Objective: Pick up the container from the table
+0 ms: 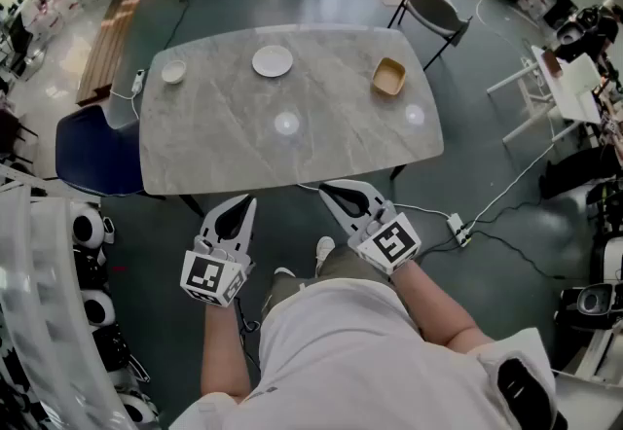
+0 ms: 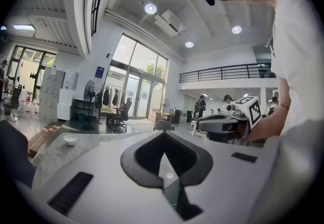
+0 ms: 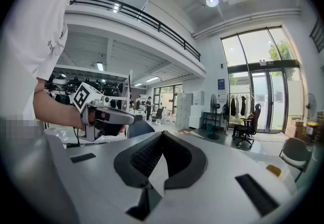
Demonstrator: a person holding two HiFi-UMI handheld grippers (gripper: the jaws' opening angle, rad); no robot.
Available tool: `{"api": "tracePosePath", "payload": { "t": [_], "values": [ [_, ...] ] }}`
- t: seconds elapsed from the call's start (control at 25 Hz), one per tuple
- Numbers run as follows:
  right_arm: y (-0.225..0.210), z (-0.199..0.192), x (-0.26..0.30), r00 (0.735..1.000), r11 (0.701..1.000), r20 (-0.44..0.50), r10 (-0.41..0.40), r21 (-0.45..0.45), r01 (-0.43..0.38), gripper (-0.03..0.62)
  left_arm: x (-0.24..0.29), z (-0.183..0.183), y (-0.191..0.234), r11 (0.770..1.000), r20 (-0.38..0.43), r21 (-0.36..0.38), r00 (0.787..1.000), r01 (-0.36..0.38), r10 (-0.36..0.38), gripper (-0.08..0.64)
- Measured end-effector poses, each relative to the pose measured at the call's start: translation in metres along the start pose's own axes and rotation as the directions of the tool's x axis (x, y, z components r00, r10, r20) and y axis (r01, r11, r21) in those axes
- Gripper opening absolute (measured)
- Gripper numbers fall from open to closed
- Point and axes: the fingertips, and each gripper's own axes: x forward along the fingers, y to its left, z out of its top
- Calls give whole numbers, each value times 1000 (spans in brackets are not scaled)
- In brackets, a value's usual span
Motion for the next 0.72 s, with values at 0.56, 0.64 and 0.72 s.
{"api": "tracePosePath", "payload": {
  "t": [0.56, 0.64, 0.72],
  "values": [
    [-88, 13, -52, 990, 1000, 139, -10, 20, 7, 9, 99, 36, -53, 987, 15, 161, 1000, 4, -6, 2],
    [-101, 12, -56, 986, 1000, 164, -2, 19, -1, 9, 112, 38, -60, 987, 13, 160, 1000, -1, -1, 2],
    [-111, 10, -58, 984, 1000, 178, 6, 27, -11, 9, 122, 38, -64, 984, 11, 176, 1000, -12, 10, 2]
  ]
}}
